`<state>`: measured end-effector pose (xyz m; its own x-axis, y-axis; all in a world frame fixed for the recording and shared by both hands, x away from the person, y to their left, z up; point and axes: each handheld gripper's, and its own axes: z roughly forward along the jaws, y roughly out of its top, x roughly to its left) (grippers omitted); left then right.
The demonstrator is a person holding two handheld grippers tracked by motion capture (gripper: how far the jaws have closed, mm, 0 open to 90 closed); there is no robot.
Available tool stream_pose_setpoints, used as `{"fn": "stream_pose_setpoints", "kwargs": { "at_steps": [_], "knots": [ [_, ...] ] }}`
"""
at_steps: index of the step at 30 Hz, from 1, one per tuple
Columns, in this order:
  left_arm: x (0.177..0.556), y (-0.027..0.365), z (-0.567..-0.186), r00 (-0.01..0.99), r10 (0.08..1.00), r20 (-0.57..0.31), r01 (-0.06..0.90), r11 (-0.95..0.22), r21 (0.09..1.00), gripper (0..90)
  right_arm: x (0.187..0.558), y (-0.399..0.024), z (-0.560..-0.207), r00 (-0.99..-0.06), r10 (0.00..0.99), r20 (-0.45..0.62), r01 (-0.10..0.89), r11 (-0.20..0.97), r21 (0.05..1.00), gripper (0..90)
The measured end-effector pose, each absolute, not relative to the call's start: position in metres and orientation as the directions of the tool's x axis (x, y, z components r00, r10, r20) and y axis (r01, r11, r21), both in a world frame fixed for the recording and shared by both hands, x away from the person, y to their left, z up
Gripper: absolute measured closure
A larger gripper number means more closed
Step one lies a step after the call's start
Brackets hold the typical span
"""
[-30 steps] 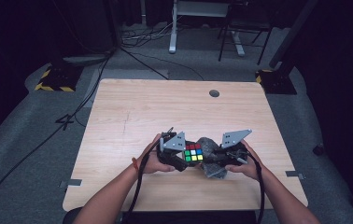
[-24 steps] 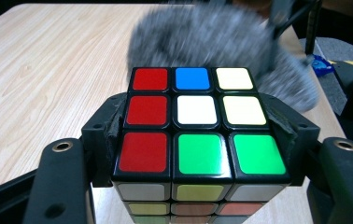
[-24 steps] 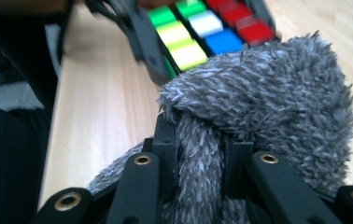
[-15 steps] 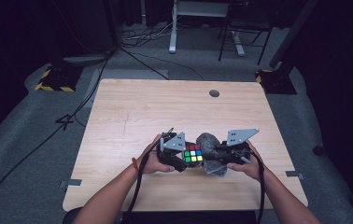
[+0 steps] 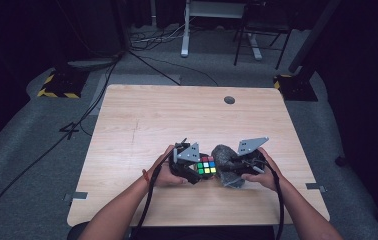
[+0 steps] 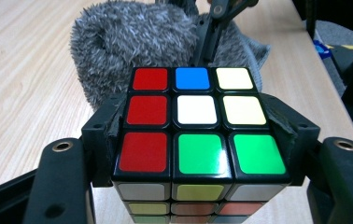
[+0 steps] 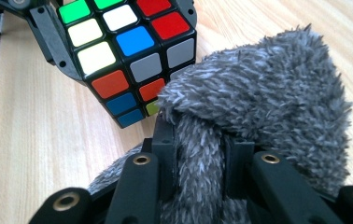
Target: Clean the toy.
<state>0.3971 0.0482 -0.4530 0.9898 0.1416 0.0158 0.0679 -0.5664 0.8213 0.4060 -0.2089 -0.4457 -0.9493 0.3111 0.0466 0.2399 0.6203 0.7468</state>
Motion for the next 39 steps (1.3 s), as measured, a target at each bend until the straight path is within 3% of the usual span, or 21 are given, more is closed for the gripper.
{"fn": "stream_pose_setpoints", "kwargs": {
  "at_steps": [23, 35, 39],
  "knots": [
    [0.393, 0.034, -0.481, 0.992, 0.123, -0.017, 0.092, -0.632, 0.769, 33.4, 0.420, -0.218, -0.465, -0.926, 0.378, -0.015, 0.270, 0.688, 0.674, 63.6],
    [0.397, 0.039, -0.484, 0.978, 0.209, -0.008, 0.138, -0.616, 0.776, 33.3, 0.423, -0.223, -0.461, -0.907, 0.421, -0.028, 0.287, 0.664, 0.690, 42.7],
    [0.396, 0.038, -0.484, 0.972, 0.233, -0.004, 0.152, -0.619, 0.771, 33.2, 0.423, -0.226, -0.457, -0.903, 0.429, -0.013, 0.292, 0.637, 0.714, 31.9]
  ]
}}
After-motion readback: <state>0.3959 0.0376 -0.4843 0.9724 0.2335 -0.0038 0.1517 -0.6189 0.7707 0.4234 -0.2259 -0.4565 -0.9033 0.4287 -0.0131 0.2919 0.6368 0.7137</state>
